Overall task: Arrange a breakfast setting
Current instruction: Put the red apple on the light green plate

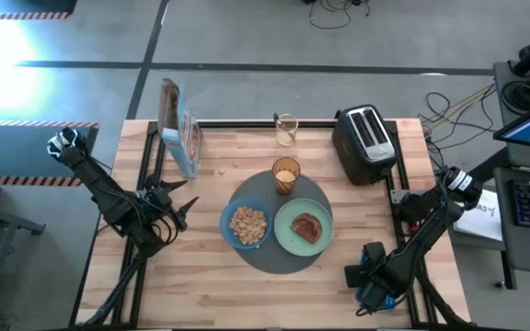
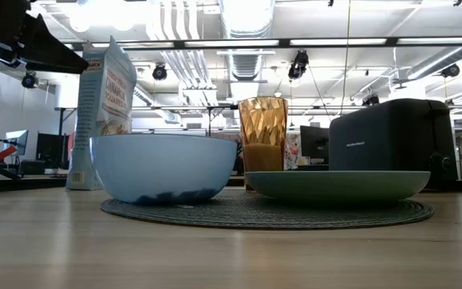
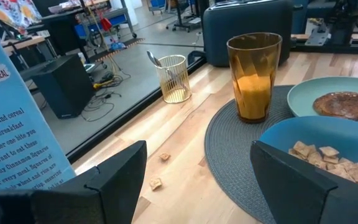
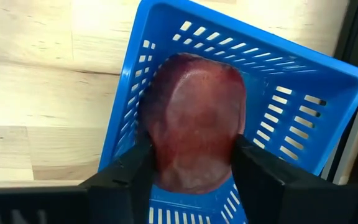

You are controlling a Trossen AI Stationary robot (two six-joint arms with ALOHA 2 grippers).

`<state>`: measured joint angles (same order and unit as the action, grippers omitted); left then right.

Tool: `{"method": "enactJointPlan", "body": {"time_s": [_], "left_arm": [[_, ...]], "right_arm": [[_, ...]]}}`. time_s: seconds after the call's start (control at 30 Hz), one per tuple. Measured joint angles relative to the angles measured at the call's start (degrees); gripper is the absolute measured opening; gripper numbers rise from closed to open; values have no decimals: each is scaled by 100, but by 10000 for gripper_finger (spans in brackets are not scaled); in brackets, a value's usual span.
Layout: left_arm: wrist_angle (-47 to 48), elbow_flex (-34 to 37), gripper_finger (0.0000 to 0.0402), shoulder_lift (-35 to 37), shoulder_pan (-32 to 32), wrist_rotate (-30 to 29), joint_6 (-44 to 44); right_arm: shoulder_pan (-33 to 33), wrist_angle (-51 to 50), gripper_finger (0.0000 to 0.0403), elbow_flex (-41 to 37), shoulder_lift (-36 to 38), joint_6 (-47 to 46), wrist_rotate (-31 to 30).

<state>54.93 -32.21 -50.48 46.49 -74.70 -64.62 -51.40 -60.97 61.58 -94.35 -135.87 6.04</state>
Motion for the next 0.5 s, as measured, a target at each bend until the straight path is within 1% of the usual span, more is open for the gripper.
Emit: {"method": "enactJointPlan", "body": {"time_s": [0.07,0.2,0.33,0.5], "left_arm": [[-2,0,270,0,-2,-2,0],[-3,0,270,0,-2,-7,0],[-5,0,270,0,-2,-33,0],[-34,0,270,0,-7,-78,0]], "right_arm": [[-2,-3,159,0,0,25,-1],[-3,10,159,1,24,155,0],[-4,-80,159,140,196,240,6],[-9,-463,157,443,412,487,-20]]}}
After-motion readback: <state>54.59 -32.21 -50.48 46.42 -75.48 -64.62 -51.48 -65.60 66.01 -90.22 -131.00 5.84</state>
